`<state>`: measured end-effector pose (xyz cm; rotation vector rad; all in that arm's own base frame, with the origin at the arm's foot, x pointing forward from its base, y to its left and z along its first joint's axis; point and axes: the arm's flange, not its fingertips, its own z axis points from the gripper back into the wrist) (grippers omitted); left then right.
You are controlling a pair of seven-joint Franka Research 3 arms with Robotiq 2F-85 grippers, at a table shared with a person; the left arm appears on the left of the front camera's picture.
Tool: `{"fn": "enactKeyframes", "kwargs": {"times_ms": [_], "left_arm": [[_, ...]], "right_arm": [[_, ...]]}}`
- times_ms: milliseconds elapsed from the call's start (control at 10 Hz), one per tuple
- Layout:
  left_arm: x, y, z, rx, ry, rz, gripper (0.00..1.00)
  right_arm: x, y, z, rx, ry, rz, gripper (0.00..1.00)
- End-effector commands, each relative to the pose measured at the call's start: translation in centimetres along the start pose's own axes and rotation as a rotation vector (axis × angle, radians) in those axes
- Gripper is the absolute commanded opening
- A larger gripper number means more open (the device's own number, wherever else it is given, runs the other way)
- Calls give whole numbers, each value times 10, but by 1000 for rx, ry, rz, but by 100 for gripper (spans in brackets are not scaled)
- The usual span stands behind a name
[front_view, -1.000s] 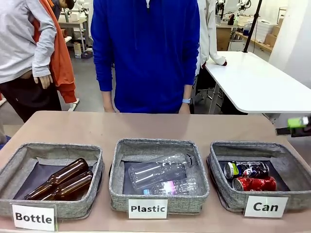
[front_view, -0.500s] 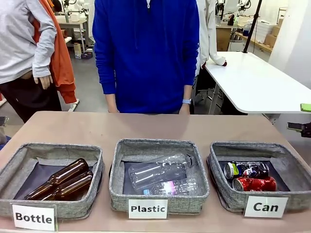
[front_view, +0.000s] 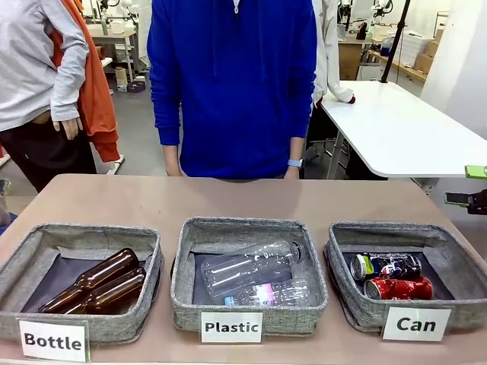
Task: Sort the can waste into the basket.
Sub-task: Pick up the can waste from the table and place it in the right Fabric basket.
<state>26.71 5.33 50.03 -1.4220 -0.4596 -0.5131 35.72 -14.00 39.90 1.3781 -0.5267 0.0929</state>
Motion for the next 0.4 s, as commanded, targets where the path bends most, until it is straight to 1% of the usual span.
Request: {"fn": "enactKeyframes", "kwargs": {"times_ms": [0, 300], "left_arm": [[-2, -2, 2, -7, 4, 4, 100], [-2, -2, 2, -7, 4, 4, 100]], "right_arm": [[-2, 2, 3, 2, 2, 18, 100], [-2, 2, 3, 2, 2, 18, 100]]}}
